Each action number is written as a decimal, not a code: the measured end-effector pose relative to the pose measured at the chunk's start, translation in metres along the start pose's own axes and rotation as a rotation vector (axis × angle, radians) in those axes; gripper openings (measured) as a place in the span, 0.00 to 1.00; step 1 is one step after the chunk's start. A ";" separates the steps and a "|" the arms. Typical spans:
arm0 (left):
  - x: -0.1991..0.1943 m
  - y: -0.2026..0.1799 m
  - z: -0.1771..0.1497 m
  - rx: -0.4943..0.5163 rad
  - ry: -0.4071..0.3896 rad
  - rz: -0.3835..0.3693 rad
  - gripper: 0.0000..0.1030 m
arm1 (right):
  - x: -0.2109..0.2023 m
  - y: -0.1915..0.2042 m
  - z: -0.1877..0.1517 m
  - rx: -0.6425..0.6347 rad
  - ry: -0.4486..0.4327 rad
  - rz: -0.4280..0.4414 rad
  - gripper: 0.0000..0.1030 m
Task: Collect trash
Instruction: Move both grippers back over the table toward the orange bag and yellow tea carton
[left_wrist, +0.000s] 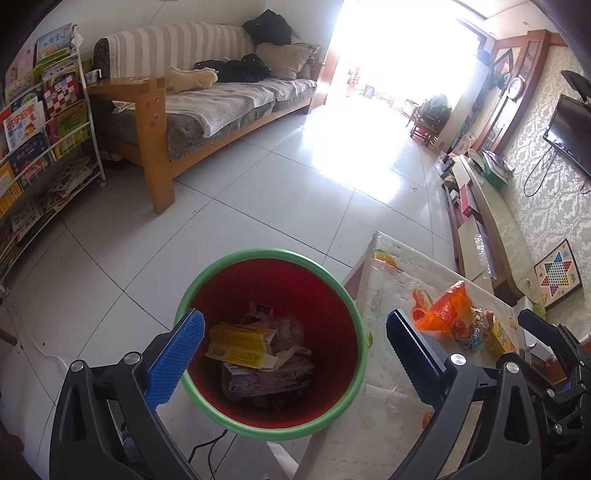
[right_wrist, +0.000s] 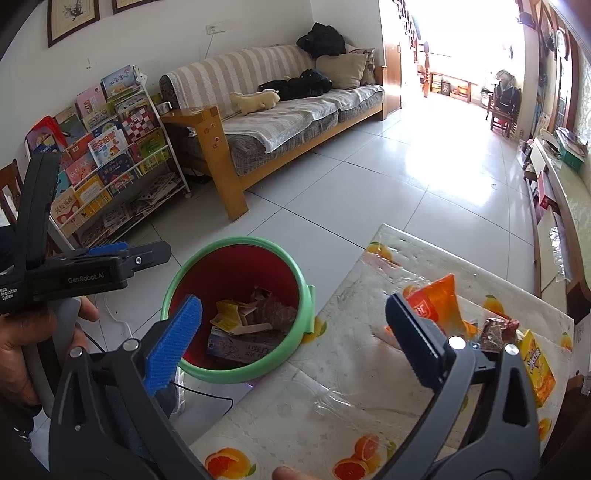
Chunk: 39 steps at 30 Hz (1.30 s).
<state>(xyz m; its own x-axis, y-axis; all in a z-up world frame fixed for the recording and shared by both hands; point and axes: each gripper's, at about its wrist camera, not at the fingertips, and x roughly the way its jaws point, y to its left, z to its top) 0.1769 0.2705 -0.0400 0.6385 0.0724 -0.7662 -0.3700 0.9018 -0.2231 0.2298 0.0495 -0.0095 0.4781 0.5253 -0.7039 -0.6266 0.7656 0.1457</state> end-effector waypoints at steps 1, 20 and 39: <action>-0.002 -0.009 -0.002 0.013 0.001 -0.012 0.92 | -0.005 -0.006 -0.003 0.010 0.001 -0.007 0.95; -0.018 -0.148 -0.038 0.218 0.041 -0.150 0.92 | -0.102 -0.127 -0.087 0.191 -0.031 -0.189 0.95; 0.071 -0.231 -0.053 0.023 0.220 -0.211 0.92 | -0.088 -0.243 -0.122 0.223 0.037 -0.304 0.95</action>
<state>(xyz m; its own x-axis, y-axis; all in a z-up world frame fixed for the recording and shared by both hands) 0.2723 0.0448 -0.0748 0.5376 -0.2088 -0.8169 -0.2283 0.8966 -0.3794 0.2650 -0.2283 -0.0683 0.5967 0.2516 -0.7620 -0.3088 0.9485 0.0713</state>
